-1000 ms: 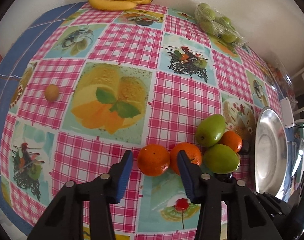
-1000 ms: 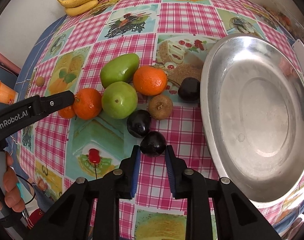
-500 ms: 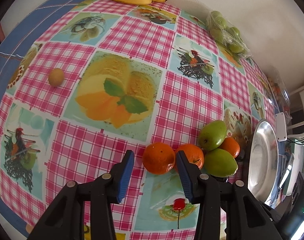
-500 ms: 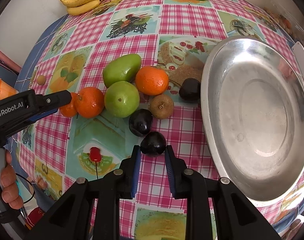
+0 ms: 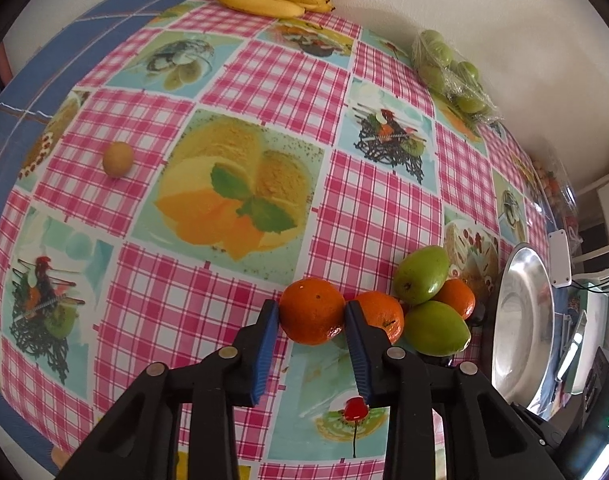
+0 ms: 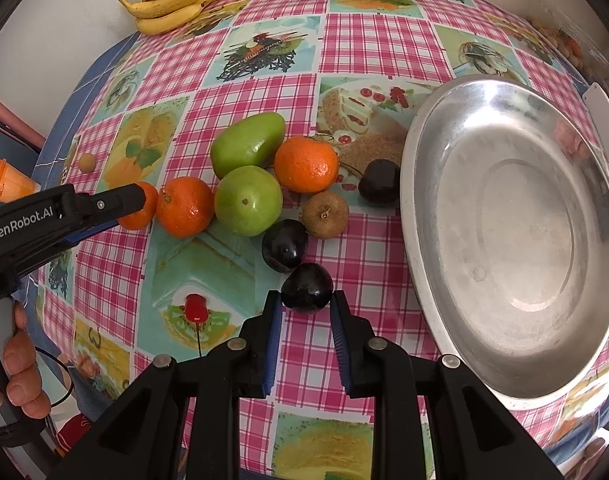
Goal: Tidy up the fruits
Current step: 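Grasp a black plum with the right tool while the left tool grasps a tangerine, then carry the plum into the steel bowl with the right tool while the left tool drops the tangerine in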
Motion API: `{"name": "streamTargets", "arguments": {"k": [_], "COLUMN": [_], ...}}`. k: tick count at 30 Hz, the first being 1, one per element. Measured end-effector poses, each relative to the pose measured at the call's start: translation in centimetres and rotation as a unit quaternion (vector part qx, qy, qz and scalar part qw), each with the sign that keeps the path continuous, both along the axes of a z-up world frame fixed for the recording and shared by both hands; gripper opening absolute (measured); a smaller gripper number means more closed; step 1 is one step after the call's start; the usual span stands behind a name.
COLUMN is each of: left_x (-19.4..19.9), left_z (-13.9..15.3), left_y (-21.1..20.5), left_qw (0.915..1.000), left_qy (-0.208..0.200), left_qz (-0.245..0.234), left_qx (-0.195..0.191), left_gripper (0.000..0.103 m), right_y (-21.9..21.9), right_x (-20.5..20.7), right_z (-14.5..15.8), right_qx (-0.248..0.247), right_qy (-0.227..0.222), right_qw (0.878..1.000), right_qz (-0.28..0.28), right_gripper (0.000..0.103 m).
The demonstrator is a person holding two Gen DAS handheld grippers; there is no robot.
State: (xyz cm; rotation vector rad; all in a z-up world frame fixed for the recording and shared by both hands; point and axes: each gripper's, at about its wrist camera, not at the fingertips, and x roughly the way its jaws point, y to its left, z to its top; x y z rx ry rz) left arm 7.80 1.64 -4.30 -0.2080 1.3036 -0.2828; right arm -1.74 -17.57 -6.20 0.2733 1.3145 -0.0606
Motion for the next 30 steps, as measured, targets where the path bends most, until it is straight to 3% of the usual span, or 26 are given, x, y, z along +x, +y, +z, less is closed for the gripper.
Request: {"name": "streamTargets", "arguments": {"k": [13,30], "left_x": [-0.9,-2.4], "left_z": [4.5,6.1], "left_y": [-0.1,-5.1], "left_qw": [0.9961,0.9894], "left_qy": [-0.086,-0.120], "left_qz": [-0.005,-0.070], "left_qx": [0.020,0.042], "left_gripper": [0.036,0.036], "right_y": [-0.7,-5.4], "right_x": [-1.2,-1.8], "right_z": [3.9,5.3], "right_qx": [0.019,0.061], "right_qy": [-0.070,-0.103], "right_qw": [0.997,0.990], "right_qz": [-0.021,-0.078], "right_gripper": [0.025,0.025]}}
